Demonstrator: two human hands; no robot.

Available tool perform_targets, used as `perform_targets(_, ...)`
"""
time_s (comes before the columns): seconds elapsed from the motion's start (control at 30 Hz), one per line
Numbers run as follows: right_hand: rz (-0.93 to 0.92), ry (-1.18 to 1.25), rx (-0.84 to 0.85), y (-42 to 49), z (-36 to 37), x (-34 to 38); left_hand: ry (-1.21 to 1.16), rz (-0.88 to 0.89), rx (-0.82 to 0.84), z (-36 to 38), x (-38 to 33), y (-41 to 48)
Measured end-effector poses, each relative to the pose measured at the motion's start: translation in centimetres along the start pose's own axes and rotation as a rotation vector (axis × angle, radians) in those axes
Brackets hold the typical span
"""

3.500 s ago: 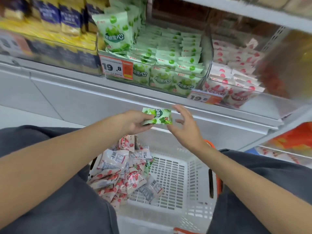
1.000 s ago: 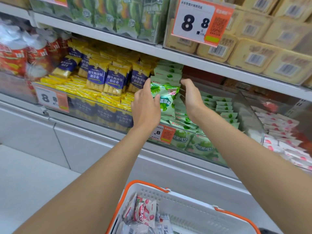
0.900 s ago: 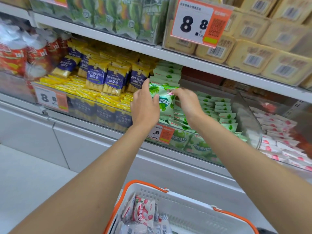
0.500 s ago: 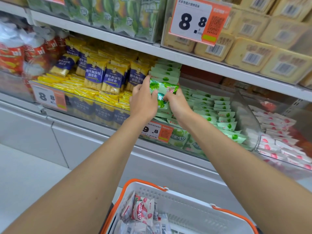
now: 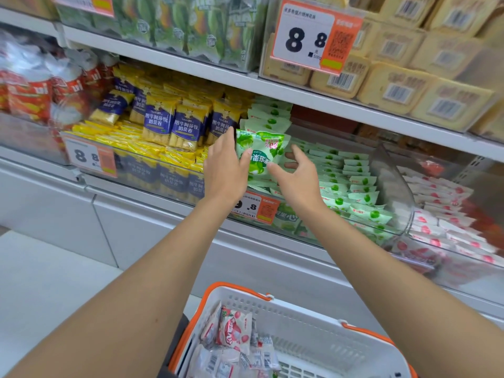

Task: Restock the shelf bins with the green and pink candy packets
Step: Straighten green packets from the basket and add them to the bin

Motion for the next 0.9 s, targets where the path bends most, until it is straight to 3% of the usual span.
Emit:
perform_targets(0.13, -0.020, 0.008, 0.053, 0.7, 0.5, 2.0, 0.000, 0.000, 0.022, 0.2, -0.4, 0.0)
perform_targets(0.23, 0.087, 0.080, 0.137, 1.1, 1.1, 2.5, 0.012, -0.010, 0.050, 0.5, -0.7, 0.2)
perform_targets(0.47, 0.113, 0.221, 0.072, -0.5, 0.1, 1.1, 0.026, -0.022, -0.039, -0.2, -0.8, -0.6)
perform_targets(0.6, -0.012, 0.074, -0.022, -1.4, -1.4, 0.5, 0.067, -0.064, -0.122, -1.6, -0.8, -1.9)
perform_targets(0.7, -0.245, -0.096, -0.134, -3.5, -3.3, 0.9, 0.021, -0.067, -0.215, -2.8, -1.4, -4.5)
perform_targets(0.8, -0.359, -0.191, -0.106, -6.5, -3.8, -1.0, -0.080, -0.154, -0.029, -0.1, -0.6, -7.5)
perform_targets(0.9, -0.250, -0.234, 0.024, -9.3, -3.0, -6.2, -0.098, -0.319, 0.266, 4.9, 1.7, -11.9)
Point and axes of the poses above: each hand's wrist, its own y-axis towards the middle knuckle, its own z-axis out of the palm, x = y × z, the point moved 8 cm from there along y, towards the middle knuckle, and after that the axes turned 1 degree about -z, right-handed, at the moved point
